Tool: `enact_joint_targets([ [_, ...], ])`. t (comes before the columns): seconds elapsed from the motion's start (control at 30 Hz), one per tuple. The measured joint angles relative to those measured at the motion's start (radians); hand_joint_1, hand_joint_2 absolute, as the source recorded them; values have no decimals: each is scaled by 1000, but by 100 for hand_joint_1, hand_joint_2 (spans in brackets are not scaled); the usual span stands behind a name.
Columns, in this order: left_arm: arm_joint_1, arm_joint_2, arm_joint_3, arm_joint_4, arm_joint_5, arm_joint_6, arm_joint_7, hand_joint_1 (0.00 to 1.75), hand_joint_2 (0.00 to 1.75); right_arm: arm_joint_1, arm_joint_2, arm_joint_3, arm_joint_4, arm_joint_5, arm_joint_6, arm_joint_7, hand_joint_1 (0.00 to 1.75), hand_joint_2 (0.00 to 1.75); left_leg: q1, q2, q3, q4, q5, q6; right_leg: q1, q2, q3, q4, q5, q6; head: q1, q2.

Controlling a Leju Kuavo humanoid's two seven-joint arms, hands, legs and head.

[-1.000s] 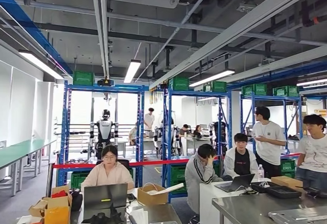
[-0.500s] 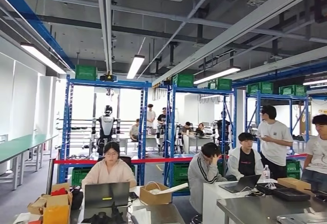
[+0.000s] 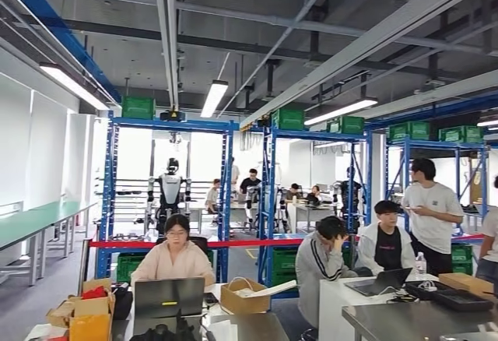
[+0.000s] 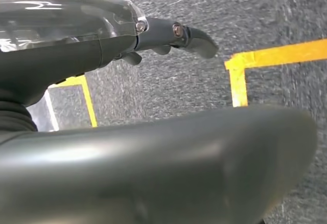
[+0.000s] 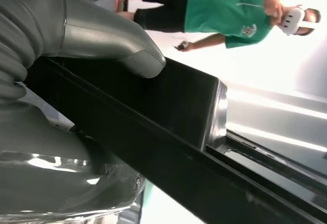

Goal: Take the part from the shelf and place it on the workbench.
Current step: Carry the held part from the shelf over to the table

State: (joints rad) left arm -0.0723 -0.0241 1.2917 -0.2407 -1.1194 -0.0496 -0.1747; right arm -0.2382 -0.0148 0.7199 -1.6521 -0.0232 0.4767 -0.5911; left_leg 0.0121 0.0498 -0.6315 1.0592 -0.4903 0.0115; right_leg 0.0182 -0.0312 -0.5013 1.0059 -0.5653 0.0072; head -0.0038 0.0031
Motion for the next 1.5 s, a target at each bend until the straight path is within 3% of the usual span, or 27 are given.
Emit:
enact_joint_targets([
  [0.07,4,0,0,0,0,0,-1,0,175,-4,0,2,0,-1,-1,-2,175,175,2,-17,6,-1,-5,11,-3,-5,2,14,-17,10,0,0],
  [0.1,6,0,0,0,-1,0,-2,0,175,-6,-1,2,-1,-4,0,-4,175,175,4,-23,12,-2,-9,16,-5,1,-11,47,-33,15,0,0],
  [0.13,6,1,0,0,-1,0,-2,0,175,-7,-1,3,-1,-8,0,-5,175,175,6,-28,18,-3,-13,20,-8,10,-40,104,-55,20,0,0],
  [0.2,5,1,0,0,-1,0,-3,0,175,-6,-2,3,0,-16,0,-6,175,175,7,-38,29,-3,-24,24,-13,20,-133,248,-94,27,0,0],
  [0.23,5,1,0,0,-1,0,-3,0,175,-4,-3,3,0,-18,0,-7,175,175,6,-41,35,-3,-30,24,-14,21,-174,297,-95,28,0,0],
  [0.27,6,1,1,0,-1,0,-3,0,175,-3,-4,4,0,-20,0,-7,175,175,6,-45,43,-3,-36,23,-15,21,-199,310,-76,27,0,0],
  [0.3,7,1,1,0,-1,0,-3,0,175,-2,-4,4,0,-21,1,-7,175,175,6,-48,54,-3,-44,21,-14,21,-204,282,-36,24,0,0],
  [0.37,7,0,1,0,-2,0,-3,0,175,-2,-4,4,-1,-25,3,-7,175,175,7,-53,77,-5,-60,16,-9,23,-174,156,62,15,0,0],
  [0.4,7,0,1,0,-2,-1,-3,0,175,-2,-5,4,-1,-27,3,-8,175,175,8,-55,85,-7,-66,11,-5,23,-156,101,94,8,0,0],
  [0.43,6,-1,1,0,-2,-1,-3,0,175,-2,-5,4,-2,-29,4,-8,175,175,9,-56,89,-10,-70,7,-1,24,-144,67,105,2,0,0],
  [0.5,6,-1,1,0,-3,-1,-3,0,175,-3,-5,4,-5,-31,4,-9,175,175,10,-56,92,-18,-74,-3,3,26,-136,45,94,-10,-1,1],
  [0.6,4,-1,1,0,-4,-2,-6,0,175,-3,-4,3,-11,-33,5,-10,175,175,8,-53,91,-5,-92,-13,-6,25,-109,10,88,-22,-1,0],
  [0.67,4,0,1,0,-6,-4,-8,0,175,-4,-3,3,-12,-34,5,-10,175,175,8,-53,41,91,-131,-17,-8,23,-89,-3,82,-29,-1,0],
  [0.73,7,0,2,0,-6,-4,-9,0,175,-3,-3,3,-11,-34,5,-10,175,175,8,-53,-37,210,-160,-22,-8,24,-74,-3,70,-32,-1,0],
  [0.77,8,0,2,0,-7,-4,-9,0,175,-2,-3,3,-11,-34,5,-10,175,175,9,-53,-62,233,-150,-25,-8,26,-65,-3,62,-32,-1,0],
  [0.8,10,0,2,0,-8,-4,-10,0,175,-1,-3,3,-10,-34,5,-10,175,175,11,-53,-70,221,-120,-28,-9,28,-54,-2,54,-30,-1,0],
  [0.87,10,1,2,0,-11,-5,-13,0,175,0,-3,3,-10,-34,5,-9,175,175,16,-51,-42,117,-33,-33,-12,30,-27,1,32,-21,-1,0],
  [0.93,9,0,2,0,-11,-6,-15,0,175,-1,-2,3,-10,-33,5,-9,175,175,16,-51,-9,33,7,-29,-10,32,-14,8,12,-9,0,0],
  [1.1,9,0,2,0,-12,-6,-18,0,175,-2,-2,2,-11,-33,6,-8,175,175,13,-54,13,5,-20,6,-11,33,-18,29,-12,14,0,0],
  [1.17,7,1,2,0,-13,-6,-19,0,175,-3,-2,2,-11,-33,7,-8,175,175,14,-54,27,1,-29,16,-14,33,-67,125,-47,23,-1,0],
  [1.23,4,1,2,0,-13,-6,-19,0,175,-2,-2,2,-10,-33,8,-9,175,175,13,-54,39,0,-40,19,-17,33,-158,261,-81,27,-1,0],
  [1.27,4,1,2,0,-13,-6,-19,0,175,-1,-2,2,-10,-33,8,-8,175,175,13,-55,47,0,-46,19,-17,33,-194,300,-77,27,-1,0],
  [1.3,5,1,2,0,-13,-6,-19,0,175,-1,-2,2,-10,-33,8,-8,175,175,12,-56,56,0,-54,18,-17,33,-213,303,-53,25,-1,0],
  [1.33,6,1,2,0,-13,-6,-19,0,175,-1,-2,2,-10,-34,8,-8,175,175,12,-57,68,0,-62,17,-15,33,-212,267,-10,21,-1,0],
  [1.4,5,-1,2,0,-14,-6,-20,0,175,-1,-2,2,-10,-36,8,-8,175,175,13,-60,88,-3,-76,13,-8,34,-177,142,81,8,-1,0],
  [1.43,5,-3,2,0,-14,-6,-20,0,175,-1,-2,2,-9,-37,8,-7,175,175,15,-61,93,-6,-80,10,-3,34,-162,94,106,2,-1,0],
  [1.5,4,-5,2,0,-14,-6,-20,0,175,-1,-2,2,-9,-38,9,-7,175,175,17,-61,96,-16,-83,1,4,34,-151,64,107,-10,-2,1],
])
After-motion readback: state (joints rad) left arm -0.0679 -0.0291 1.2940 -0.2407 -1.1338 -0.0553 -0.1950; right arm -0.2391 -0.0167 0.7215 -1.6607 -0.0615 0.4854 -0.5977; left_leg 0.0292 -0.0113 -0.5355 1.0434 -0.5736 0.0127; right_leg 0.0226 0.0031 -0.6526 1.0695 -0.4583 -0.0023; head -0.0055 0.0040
